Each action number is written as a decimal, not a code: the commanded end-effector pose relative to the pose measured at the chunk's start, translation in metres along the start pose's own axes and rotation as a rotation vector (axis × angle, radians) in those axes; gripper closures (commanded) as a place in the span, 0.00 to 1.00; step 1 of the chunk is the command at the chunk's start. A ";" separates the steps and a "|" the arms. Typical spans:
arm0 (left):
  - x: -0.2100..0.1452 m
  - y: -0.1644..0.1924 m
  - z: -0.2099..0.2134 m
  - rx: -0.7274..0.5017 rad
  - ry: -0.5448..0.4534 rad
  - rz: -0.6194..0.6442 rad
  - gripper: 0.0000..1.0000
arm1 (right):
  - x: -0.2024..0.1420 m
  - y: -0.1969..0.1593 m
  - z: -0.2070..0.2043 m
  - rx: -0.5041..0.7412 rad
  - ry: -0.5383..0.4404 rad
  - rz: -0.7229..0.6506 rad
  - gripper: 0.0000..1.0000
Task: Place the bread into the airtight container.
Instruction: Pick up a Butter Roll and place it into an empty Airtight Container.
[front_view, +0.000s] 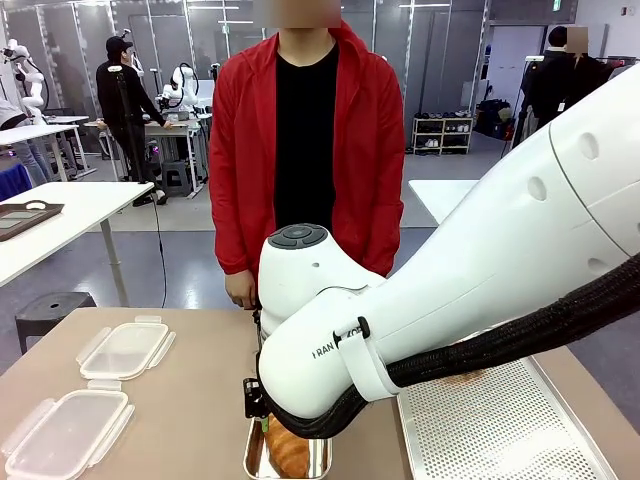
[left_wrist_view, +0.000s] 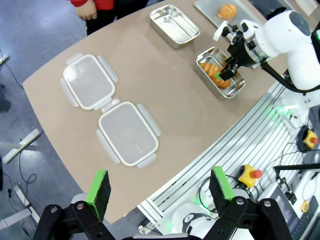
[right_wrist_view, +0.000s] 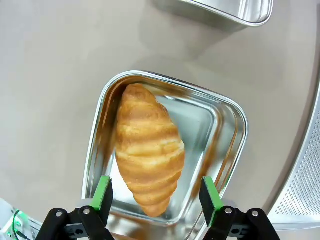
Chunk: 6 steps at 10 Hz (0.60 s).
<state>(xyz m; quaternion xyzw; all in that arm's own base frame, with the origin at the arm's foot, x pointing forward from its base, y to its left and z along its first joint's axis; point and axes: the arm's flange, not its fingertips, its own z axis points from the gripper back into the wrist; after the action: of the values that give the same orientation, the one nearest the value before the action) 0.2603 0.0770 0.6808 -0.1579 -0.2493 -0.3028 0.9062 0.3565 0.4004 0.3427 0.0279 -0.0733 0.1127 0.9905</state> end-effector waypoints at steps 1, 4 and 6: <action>0.000 -0.001 0.001 -0.008 -0.003 -0.016 0.00 | 0.000 0.001 -0.001 0.002 0.000 0.001 0.12; 0.000 -0.001 0.001 -0.008 -0.003 -0.016 0.00 | 0.000 0.001 -0.001 0.002 0.000 0.001 0.12; 0.000 -0.001 0.001 -0.008 -0.003 -0.016 0.00 | 0.000 0.001 -0.001 0.002 0.000 0.001 0.12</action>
<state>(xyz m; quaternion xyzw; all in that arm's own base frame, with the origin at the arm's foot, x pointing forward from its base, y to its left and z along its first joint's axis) 0.2603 0.0770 0.6808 -0.1579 -0.2493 -0.3028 0.9062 0.3565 0.4004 0.3427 0.0279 -0.0733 0.1128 0.9905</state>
